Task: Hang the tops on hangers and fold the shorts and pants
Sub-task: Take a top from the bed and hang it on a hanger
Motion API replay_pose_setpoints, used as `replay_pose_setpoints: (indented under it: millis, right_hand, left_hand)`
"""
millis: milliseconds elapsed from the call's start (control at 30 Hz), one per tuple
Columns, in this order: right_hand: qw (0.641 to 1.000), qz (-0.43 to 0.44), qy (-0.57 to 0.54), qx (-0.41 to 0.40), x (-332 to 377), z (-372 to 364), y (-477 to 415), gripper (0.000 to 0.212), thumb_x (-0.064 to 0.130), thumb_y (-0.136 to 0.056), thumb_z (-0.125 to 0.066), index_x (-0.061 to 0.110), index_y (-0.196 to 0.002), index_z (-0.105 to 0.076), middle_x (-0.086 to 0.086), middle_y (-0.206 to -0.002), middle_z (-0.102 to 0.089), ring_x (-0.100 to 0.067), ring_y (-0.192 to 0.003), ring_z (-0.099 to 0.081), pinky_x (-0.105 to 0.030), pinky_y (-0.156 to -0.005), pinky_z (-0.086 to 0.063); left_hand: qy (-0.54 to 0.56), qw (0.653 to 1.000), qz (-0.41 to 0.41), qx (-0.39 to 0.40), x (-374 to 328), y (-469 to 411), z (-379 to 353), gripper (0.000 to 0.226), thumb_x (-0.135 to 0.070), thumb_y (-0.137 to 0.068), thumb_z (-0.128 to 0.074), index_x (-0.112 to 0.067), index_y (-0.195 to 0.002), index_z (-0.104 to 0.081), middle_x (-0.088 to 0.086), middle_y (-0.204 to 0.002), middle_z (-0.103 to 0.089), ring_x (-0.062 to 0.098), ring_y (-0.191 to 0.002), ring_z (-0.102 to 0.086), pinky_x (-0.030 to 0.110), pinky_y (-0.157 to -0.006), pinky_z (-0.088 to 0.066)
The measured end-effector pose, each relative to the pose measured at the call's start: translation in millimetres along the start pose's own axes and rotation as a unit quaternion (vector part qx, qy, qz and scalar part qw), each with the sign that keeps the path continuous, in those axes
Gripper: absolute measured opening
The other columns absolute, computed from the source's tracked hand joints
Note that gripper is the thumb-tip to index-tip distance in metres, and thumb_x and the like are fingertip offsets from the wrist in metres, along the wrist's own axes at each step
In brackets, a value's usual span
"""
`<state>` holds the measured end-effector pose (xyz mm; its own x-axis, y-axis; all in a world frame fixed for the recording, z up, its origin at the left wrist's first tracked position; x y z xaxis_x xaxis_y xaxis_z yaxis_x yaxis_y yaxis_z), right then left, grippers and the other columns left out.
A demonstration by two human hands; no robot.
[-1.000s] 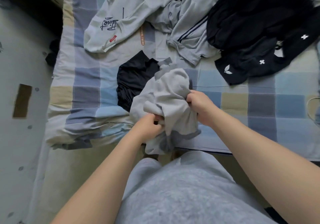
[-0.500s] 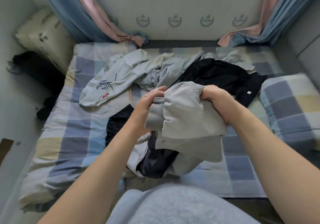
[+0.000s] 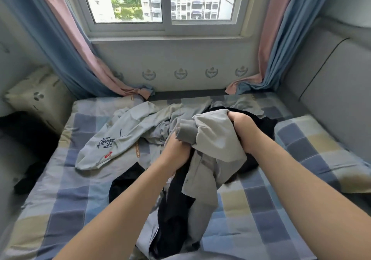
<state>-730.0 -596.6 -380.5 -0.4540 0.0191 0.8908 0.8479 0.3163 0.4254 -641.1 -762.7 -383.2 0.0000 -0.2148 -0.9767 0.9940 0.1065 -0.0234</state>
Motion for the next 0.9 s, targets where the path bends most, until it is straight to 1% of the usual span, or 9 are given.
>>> replay_pose_setpoints:
  millis: [133, 200, 267, 333, 433, 600, 667, 800, 900]
  right_hand:
    - [0.972, 0.048, 0.192, -0.123, 7, 21, -2, 0.023, 0.003, -0.088, -0.047, 0.014, -0.091, -0.067, -0.009, -0.097, -0.064, -0.025, -0.089, -0.053, -0.032, -0.073, -0.040]
    - [0.959, 0.080, 0.225, -0.151, 11, 28, 2, 0.018, 0.010, -0.093, -0.053, 0.020, -0.104, -0.063, -0.003, -0.110, -0.065, -0.018, -0.097, -0.056, -0.029, -0.075, -0.041]
    - [0.962, 0.120, 0.230, -0.089, 13, 22, 8, 0.018, 0.018, -0.094, -0.061, 0.022, -0.111, -0.063, -0.002, -0.115, -0.066, -0.016, -0.103, -0.063, -0.029, -0.081, -0.048]
    - [0.960, 0.149, 0.236, 0.005, 15, 4, 19, 0.024, 0.028, -0.089, -0.067, 0.027, -0.112, -0.063, 0.000, -0.116, -0.070, -0.013, -0.105, -0.067, -0.032, -0.087, -0.054]
    - [0.941, 0.178, 0.272, 0.096, 14, -21, 34, 0.036, 0.034, -0.082, -0.073, 0.030, -0.116, -0.064, 0.005, -0.116, -0.071, -0.007, -0.102, -0.069, -0.024, -0.086, -0.056]
    - [0.914, 0.174, 0.323, 0.170, -5, -38, 38, 0.030, 0.003, -0.091, -0.067, 0.019, -0.116, -0.069, 0.006, -0.107, -0.075, -0.006, -0.104, -0.068, -0.021, -0.090, -0.053]
    - [0.899, 0.204, 0.357, 0.149, -1, -37, 39, 0.026, 0.003, -0.094, -0.061, 0.013, -0.117, -0.072, 0.000, -0.111, -0.075, -0.013, -0.109, -0.068, -0.029, -0.097, -0.052]
    - [0.894, 0.290, 0.327, 0.099, 26, -31, 44, 0.012, 0.003, -0.095, -0.063, 0.010, -0.093, -0.073, 0.012, -0.078, -0.069, -0.002, -0.075, -0.062, -0.020, -0.072, -0.047]
    - [0.889, 0.337, 0.297, 0.082, 45, -26, 50, 0.010, 0.003, -0.093, -0.066, 0.008, -0.094, -0.074, 0.009, -0.081, -0.072, -0.001, -0.079, -0.066, -0.017, -0.075, -0.051]
  left_hand:
    - [-0.026, 0.998, 0.036, -0.037, 7, -8, 9, 0.016, -0.007, -0.091, -0.058, -0.012, -0.095, -0.073, 0.006, -0.092, -0.076, 0.024, -0.092, -0.070, 0.041, -0.080, -0.056]
    - [-0.098, 0.992, 0.065, -0.049, 12, -14, 17, 0.010, -0.014, -0.090, -0.065, -0.010, -0.082, -0.070, 0.002, -0.074, -0.073, 0.022, -0.075, -0.069, 0.038, -0.067, -0.054]
    - [-0.125, 0.987, 0.094, -0.045, 12, -14, 20, 0.027, -0.032, -0.086, -0.073, -0.017, -0.067, -0.061, -0.012, -0.049, -0.055, 0.007, -0.048, -0.051, 0.025, -0.049, -0.038]
    - [-0.114, 0.988, 0.103, -0.031, 8, -14, 17, 0.037, -0.041, -0.084, -0.076, -0.021, -0.061, -0.056, -0.014, -0.044, -0.045, 0.006, -0.042, -0.040, 0.023, -0.047, -0.030]
    - [-0.082, 0.993, 0.084, -0.005, -6, -13, 14, 0.040, -0.040, -0.084, -0.078, -0.018, -0.056, -0.059, -0.007, -0.051, -0.044, 0.012, -0.049, -0.038, 0.025, -0.048, -0.027]
    - [-0.037, 0.999, 0.029, 0.019, -29, -12, 10, 0.045, -0.042, -0.084, -0.072, 0.003, -0.086, -0.069, 0.013, -0.071, -0.056, 0.020, -0.066, -0.051, 0.037, -0.063, -0.040]
    - [-0.040, 0.999, -0.001, 0.006, -32, -14, 12, 0.045, -0.049, -0.080, -0.069, -0.005, -0.079, -0.066, 0.007, -0.066, -0.052, 0.018, -0.062, -0.046, 0.035, -0.059, -0.037]
    - [-0.047, 0.997, -0.057, 0.008, -17, -12, 15, 0.040, -0.059, -0.078, -0.066, -0.019, -0.076, -0.063, -0.007, -0.062, -0.054, 0.009, -0.057, -0.049, 0.024, -0.051, -0.038]
    - [-0.073, 0.992, -0.011, 0.102, 20, -9, 3, 0.024, -0.057, -0.077, -0.069, -0.035, -0.087, -0.071, -0.016, -0.083, -0.073, 0.002, -0.078, -0.069, 0.016, -0.067, -0.050]
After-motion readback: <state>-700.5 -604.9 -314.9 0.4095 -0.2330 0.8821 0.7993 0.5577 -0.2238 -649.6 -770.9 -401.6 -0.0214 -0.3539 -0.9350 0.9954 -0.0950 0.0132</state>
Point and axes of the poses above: each hand's wrist, its own y-axis away from the middle knuckle, its own z-axis out of the back of the hand, x = y × z, the point moved 4 cm from there along -y, towards the middle knuckle
